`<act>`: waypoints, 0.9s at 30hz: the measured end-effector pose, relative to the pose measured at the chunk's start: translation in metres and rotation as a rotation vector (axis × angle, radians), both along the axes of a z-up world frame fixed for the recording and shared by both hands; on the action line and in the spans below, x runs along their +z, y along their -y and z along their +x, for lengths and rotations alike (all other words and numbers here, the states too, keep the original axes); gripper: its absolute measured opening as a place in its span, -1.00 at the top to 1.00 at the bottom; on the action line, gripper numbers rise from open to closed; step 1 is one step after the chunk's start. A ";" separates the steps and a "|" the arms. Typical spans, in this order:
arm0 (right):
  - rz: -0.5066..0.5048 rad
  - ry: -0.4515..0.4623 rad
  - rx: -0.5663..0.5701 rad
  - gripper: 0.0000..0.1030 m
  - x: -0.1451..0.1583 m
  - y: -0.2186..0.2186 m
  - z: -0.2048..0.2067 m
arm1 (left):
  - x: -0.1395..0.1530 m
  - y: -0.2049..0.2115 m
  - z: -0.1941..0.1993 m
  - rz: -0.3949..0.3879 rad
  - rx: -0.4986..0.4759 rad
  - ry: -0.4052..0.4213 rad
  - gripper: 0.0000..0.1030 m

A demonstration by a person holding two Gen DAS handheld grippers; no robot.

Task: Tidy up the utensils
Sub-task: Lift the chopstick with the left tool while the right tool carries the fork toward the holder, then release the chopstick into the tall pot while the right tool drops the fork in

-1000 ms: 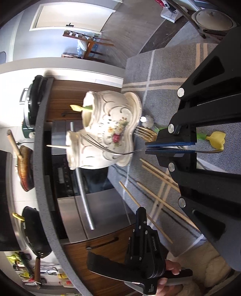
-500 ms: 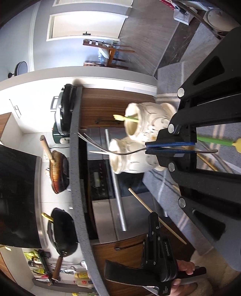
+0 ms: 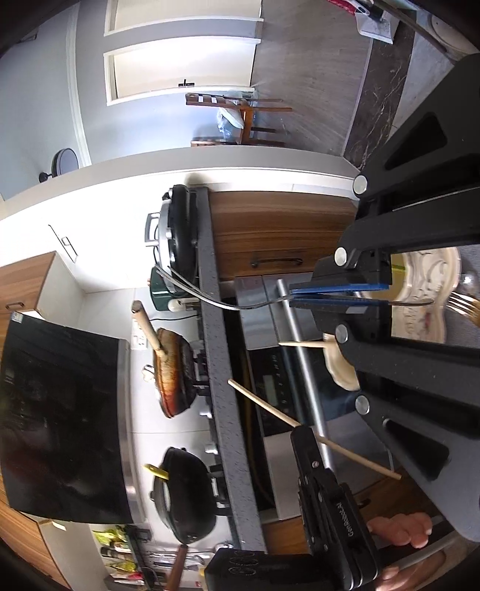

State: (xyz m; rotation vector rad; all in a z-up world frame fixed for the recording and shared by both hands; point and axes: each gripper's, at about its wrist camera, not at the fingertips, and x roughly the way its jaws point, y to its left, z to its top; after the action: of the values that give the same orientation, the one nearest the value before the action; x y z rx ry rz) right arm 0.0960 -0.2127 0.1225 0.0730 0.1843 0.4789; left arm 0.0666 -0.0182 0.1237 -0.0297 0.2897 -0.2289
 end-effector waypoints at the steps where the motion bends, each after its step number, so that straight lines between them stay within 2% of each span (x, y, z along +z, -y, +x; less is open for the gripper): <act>1: 0.025 0.007 -0.007 0.95 0.003 0.003 0.006 | 0.004 0.003 0.009 -0.004 0.000 0.020 0.89; 5: 0.077 -0.003 -0.030 0.95 0.006 0.007 0.026 | 0.011 0.010 0.042 -0.016 0.011 0.063 0.89; 14: 0.115 -0.114 -0.042 0.95 -0.031 0.017 0.061 | -0.002 0.016 0.103 -0.041 0.074 0.077 0.89; 18: 0.119 -0.167 -0.038 0.95 -0.044 0.024 0.069 | -0.015 0.021 0.101 -0.007 0.074 0.077 0.89; 21: 0.123 -0.193 -0.035 0.95 -0.050 0.029 0.072 | -0.023 0.018 0.091 -0.016 0.063 0.056 0.89; 27: 0.115 -0.226 -0.024 0.95 -0.057 0.028 0.076 | -0.034 0.019 0.062 0.052 0.070 0.065 0.89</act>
State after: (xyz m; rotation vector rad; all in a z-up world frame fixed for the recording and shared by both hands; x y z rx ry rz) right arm 0.1718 -0.2409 0.0658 0.2419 0.3769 0.4568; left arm 0.1285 -0.0372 0.0902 0.0191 0.2291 -0.1525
